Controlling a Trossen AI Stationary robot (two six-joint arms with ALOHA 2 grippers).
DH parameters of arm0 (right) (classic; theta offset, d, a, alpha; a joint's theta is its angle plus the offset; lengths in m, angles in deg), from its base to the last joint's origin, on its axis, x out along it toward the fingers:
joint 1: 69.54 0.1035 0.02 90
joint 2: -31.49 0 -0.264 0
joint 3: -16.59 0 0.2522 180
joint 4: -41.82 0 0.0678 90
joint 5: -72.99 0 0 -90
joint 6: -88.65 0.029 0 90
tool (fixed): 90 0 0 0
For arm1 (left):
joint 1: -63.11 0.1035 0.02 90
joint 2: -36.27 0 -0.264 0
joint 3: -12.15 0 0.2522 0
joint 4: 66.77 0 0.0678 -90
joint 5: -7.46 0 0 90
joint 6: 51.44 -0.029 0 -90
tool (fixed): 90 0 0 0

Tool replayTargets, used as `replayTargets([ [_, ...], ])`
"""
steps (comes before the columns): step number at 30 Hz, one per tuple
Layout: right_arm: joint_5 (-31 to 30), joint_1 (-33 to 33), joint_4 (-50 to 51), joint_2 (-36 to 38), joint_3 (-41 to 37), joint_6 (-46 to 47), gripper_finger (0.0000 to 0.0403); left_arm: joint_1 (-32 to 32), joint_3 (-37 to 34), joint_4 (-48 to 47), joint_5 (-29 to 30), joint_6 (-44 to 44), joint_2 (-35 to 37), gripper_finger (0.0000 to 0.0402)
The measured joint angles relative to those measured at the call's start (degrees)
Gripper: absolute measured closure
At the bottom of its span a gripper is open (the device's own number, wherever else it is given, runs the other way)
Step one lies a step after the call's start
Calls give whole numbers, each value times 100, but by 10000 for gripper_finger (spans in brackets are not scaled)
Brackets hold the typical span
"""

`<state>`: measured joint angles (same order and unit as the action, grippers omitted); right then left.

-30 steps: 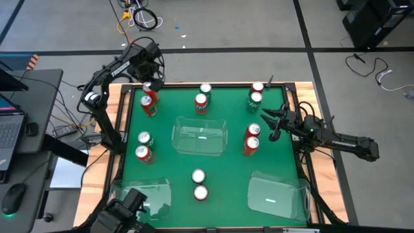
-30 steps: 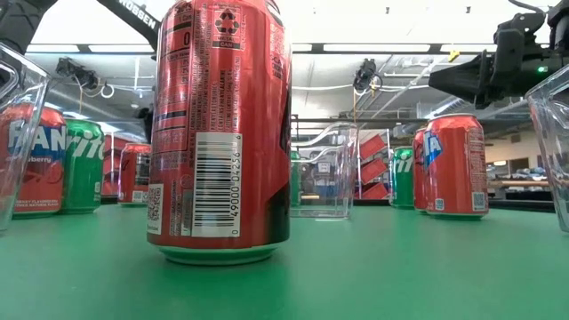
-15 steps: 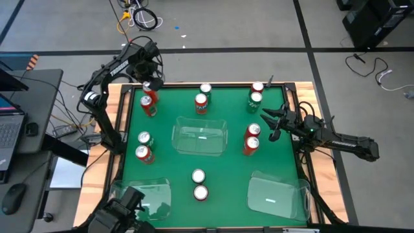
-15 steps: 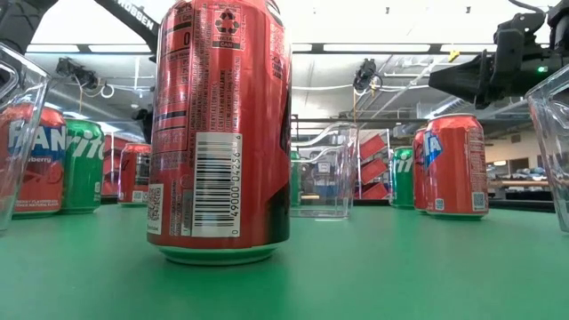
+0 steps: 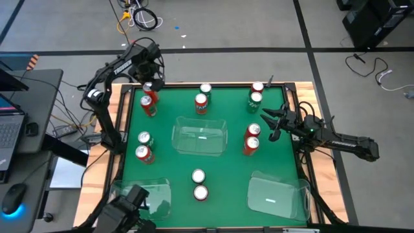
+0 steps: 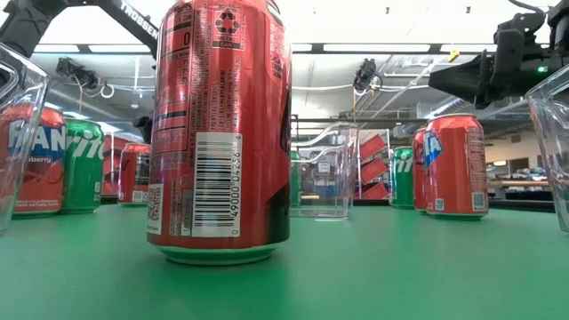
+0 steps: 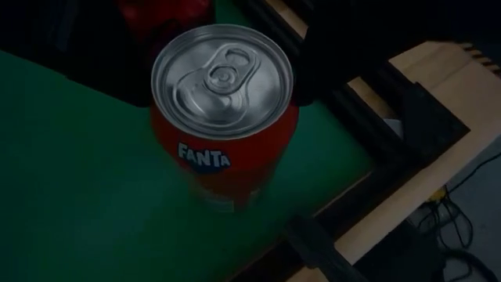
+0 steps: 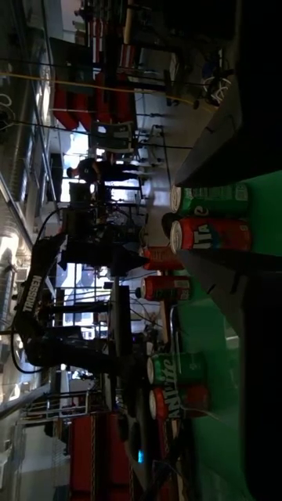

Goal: Sort soda cans
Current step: Put the red soda can into the bottom left transparent bin

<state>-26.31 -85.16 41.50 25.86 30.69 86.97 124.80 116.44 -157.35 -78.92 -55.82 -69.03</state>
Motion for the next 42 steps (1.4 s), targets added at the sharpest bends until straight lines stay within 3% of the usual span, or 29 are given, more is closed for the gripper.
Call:
replayTargets([
  [6, -2, -2, -1, 2, 0, -1, 279, -32, 5, -38, 77, -137, -23, 88],
  [14, 0, -2, 1, 1, 0, 0, 279, -135, 8, -91, 120, -220, -24, 147],
  [18, -2, -2, 2, 0, 0, -2, 279, -230, 5, -96, 179, -290, -25, 158],
  [31, -2, 0, 3, 2, 0, 0, 277, -246, -36, 123, 184, -121, -73, 65],
  [42, -2, -2, 2, 0, 0, 0, 277, -246, -263, 420, -39, -224, -39, 68],
])
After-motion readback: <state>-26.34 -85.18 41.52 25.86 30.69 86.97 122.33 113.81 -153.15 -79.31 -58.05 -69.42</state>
